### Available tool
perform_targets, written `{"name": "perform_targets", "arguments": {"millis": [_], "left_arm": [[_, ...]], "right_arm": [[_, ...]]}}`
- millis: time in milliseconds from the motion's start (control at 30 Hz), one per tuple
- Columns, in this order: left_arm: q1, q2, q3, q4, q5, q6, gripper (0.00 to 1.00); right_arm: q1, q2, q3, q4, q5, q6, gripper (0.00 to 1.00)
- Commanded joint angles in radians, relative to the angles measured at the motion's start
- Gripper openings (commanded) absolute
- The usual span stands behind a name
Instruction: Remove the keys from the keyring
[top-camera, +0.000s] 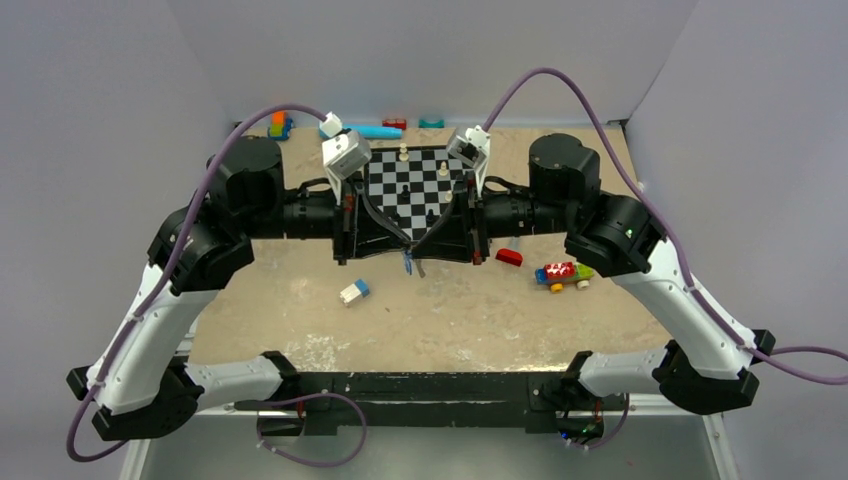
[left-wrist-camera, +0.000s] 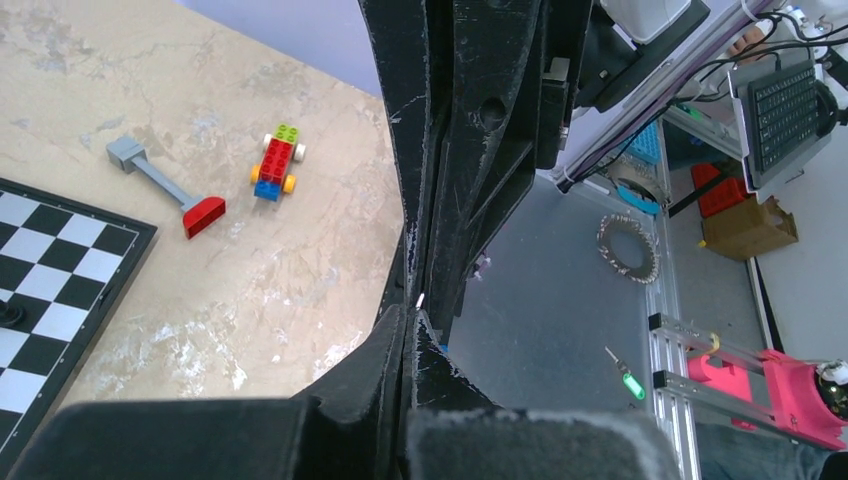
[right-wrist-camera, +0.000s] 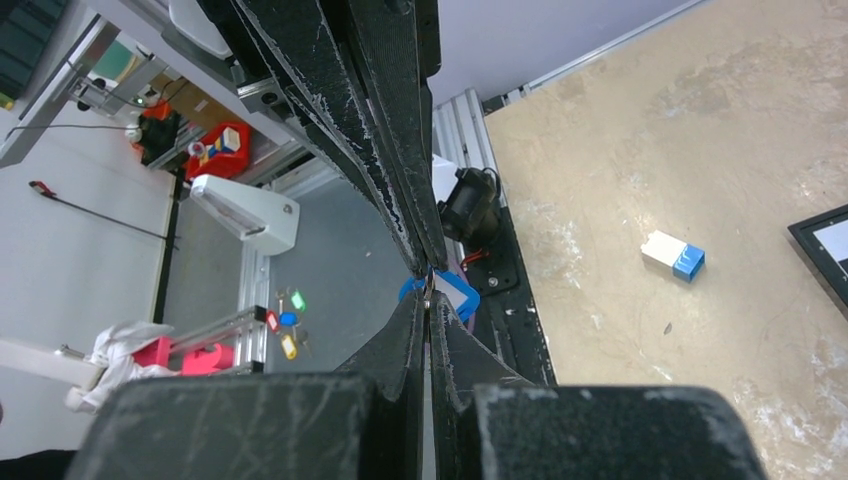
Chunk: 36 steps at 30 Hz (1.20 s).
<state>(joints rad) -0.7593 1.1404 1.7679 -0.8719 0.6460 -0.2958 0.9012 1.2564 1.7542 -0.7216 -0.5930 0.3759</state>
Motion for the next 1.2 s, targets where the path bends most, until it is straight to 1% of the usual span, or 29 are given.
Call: {"name": "perform_targets", "arguments": {"millis": [0,100,133,200,300,367,433,833,1033,1167], "left_arm": [[0.004,-0.035,-0.017,0.063,-0.008,-0.019,0.00],[0.003,-0.063,-0.042,0.111,-0.022,-0.045,0.00],[0.003,-0.076,-0.058,0.134,-0.026,-0.058,0.00],[0.004,-0.102,-0.085,0.174,-0.035,-0.079,0.00],[0.004,-0.117,-0.099,0.193,-0.045,-0.092,0.00],[0.003,-0.117,-0.097,0.193,-0.051,-0.094,0.00],[0.003,-0.120,-0.098,0.197,-0.066,-0.095,0.00],[0.003,-0.136,-0.138,0.263,-0.087,-0.137,0.00],[0.004,-0.143,-0.156,0.295,-0.091,-0.157,0.00],[0.003,-0.143,-0.173,0.306,-0.094,-0.162,0.00]], "right_arm": [[-0.001,-0.013,0.030,0.071,0.017,0.021,0.11],[-0.001,-0.030,0.001,0.118,0.001,0.042,0.41],[-0.001,-0.038,-0.011,0.137,-0.002,0.049,0.46],[-0.001,-0.051,-0.027,0.161,-0.003,0.057,0.49],[-0.001,-0.053,-0.037,0.168,-0.004,0.061,0.46],[-0.001,-0.052,-0.041,0.170,-0.004,0.061,0.37],[-0.001,-0.053,-0.052,0.179,-0.011,0.066,0.33],[-0.001,-0.035,-0.050,0.232,-0.050,0.100,0.33],[-0.001,-0.030,-0.052,0.241,-0.057,0.102,0.23],[0.000,-0.031,-0.060,0.259,-0.056,0.112,0.23]]}}
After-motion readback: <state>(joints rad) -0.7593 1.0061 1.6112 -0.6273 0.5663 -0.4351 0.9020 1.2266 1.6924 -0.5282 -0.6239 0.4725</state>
